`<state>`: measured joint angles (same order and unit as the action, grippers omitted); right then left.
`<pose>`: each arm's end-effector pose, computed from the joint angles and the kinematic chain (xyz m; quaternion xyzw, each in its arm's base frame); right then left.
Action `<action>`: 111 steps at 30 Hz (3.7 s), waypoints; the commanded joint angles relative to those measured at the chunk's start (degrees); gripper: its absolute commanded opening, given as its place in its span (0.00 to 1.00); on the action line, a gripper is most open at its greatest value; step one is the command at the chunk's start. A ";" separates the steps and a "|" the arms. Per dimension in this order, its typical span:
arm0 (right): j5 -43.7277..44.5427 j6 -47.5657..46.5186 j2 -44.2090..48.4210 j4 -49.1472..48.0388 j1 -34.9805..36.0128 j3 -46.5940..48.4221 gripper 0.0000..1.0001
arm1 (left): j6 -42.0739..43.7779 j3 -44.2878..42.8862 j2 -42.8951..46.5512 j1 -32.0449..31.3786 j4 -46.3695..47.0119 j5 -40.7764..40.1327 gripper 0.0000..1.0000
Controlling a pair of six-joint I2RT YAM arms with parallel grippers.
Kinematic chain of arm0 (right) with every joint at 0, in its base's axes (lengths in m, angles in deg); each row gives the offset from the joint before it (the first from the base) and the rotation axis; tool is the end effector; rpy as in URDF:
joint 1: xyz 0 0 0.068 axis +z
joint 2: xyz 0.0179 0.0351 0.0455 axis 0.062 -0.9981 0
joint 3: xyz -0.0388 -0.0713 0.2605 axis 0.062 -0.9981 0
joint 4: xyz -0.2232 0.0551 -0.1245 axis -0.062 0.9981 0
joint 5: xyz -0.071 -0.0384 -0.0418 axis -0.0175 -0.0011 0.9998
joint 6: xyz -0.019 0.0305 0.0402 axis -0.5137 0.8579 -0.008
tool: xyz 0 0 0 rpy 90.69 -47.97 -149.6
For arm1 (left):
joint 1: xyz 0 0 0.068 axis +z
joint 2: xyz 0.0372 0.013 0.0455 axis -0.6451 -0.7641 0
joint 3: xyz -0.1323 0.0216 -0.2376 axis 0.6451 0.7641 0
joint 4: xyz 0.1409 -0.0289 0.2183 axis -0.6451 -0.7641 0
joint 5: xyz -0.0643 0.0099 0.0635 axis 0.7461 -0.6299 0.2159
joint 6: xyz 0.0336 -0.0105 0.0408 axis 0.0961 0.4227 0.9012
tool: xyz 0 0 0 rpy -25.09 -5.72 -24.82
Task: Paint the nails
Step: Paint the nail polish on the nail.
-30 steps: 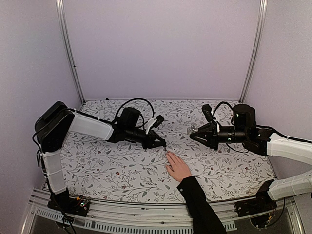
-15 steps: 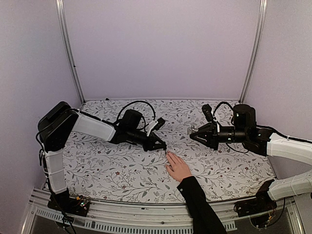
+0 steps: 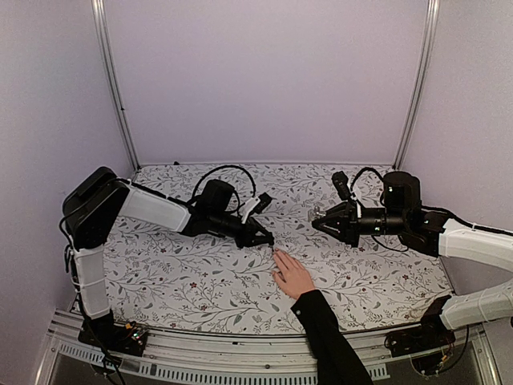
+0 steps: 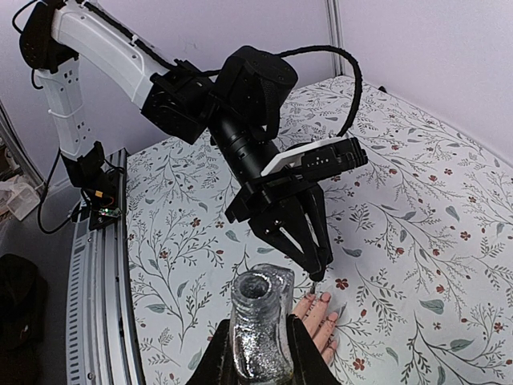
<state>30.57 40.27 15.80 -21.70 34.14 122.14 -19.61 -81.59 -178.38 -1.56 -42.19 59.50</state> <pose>0.1879 0.1692 0.2634 -0.4097 0.6875 0.3893 0.4560 0.2936 -0.2905 0.1421 0.4150 0.7522 -0.4236 0.2873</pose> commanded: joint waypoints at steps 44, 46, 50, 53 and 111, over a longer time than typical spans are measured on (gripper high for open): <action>-0.19 0.42 1.73 -1.10 -0.43 -0.58 0.00 | 0.09 -0.47 1.37 2.18 -0.64 -3.52 0.00; -0.17 0.38 1.78 -1.02 -0.42 -0.58 0.00 | 0.05 -0.29 1.89 2.49 -0.48 -3.59 0.00; -0.09 0.34 1.91 -1.04 -0.42 -0.49 0.00 | 0.15 0.17 3.14 2.78 -0.09 -3.85 0.00; -0.01 0.34 1.95 -1.02 -0.43 -0.49 0.00 | -0.08 0.79 4.46 3.07 0.89 -3.84 0.00; -0.18 0.25 3.27 -0.95 -0.43 -0.66 0.00 | 1.04 3.51 4.61 -0.58 6.56 2.27 0.00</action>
<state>30.59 40.27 17.99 -21.70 34.14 121.77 -17.93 -76.24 -172.04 -1.30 -34.91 62.39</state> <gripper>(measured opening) 0.166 0.149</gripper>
